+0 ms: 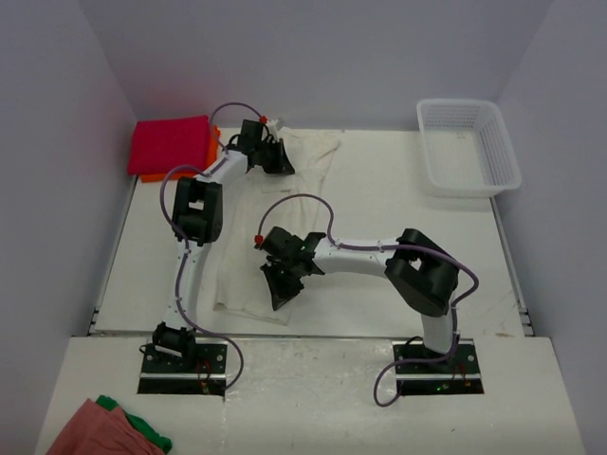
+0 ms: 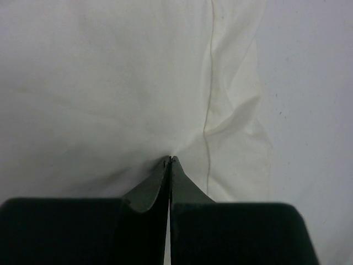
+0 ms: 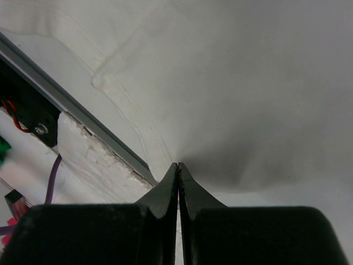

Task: Fold and stack the t-shirts
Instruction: Rotate the tshirt 90 degrees

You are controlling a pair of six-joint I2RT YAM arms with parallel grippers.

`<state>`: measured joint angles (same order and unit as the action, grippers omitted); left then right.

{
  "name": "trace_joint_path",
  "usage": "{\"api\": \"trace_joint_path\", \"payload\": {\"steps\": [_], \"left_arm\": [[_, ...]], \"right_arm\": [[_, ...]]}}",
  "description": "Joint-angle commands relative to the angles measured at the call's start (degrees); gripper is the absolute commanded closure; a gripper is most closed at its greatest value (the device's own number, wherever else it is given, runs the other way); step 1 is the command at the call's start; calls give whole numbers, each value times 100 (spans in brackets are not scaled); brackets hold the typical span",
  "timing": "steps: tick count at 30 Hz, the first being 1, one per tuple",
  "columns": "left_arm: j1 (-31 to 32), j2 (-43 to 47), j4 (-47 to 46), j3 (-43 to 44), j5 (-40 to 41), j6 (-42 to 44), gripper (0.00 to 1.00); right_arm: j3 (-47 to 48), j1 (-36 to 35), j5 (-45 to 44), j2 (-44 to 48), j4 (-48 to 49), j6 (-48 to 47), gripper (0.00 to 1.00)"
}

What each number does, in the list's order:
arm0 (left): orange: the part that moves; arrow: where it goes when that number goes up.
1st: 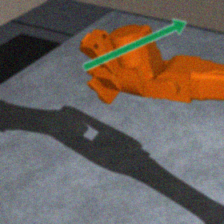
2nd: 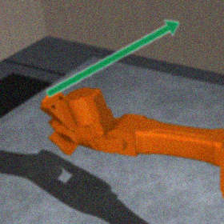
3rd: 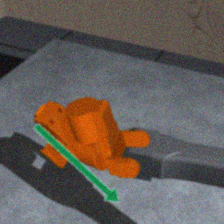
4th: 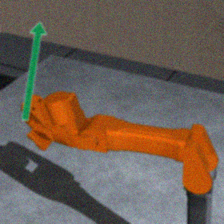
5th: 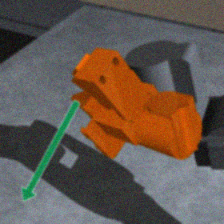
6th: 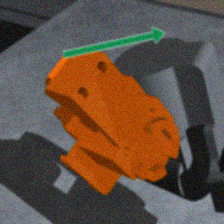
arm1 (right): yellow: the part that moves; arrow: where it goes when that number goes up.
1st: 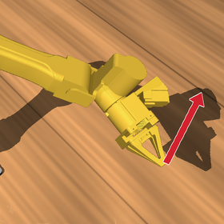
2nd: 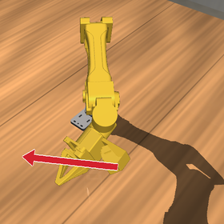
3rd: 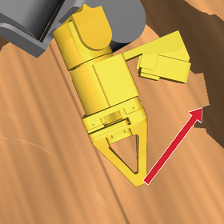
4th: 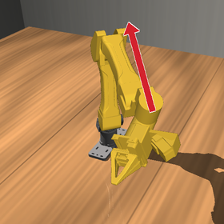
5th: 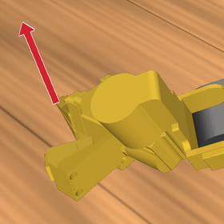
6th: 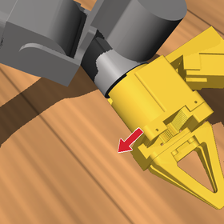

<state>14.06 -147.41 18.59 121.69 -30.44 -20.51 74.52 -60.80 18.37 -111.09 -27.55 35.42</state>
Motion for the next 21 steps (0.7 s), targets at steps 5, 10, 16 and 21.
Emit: {"api": "trace_joint_path", "payload": {"steps": [5, 10, 16, 21], "left_arm": [[-88, -15, 268, -189, 214, 83, 100], [-106, -15, 268, -224, 196, 118, 100], [-176, -42, 277, -216, 152, 126, 100], [-185, -121, 268, -207, 73, 100, 100]], "right_arm": [[-675, -196, 114, 254, 417, 307, 100], [-1158, -205, 53, 368, 575, 465, 100], [-1834, -231, -148, 675, 786, 886, 100], [-2625, -222, -650, 1307, 857, 1458, 100]]}}
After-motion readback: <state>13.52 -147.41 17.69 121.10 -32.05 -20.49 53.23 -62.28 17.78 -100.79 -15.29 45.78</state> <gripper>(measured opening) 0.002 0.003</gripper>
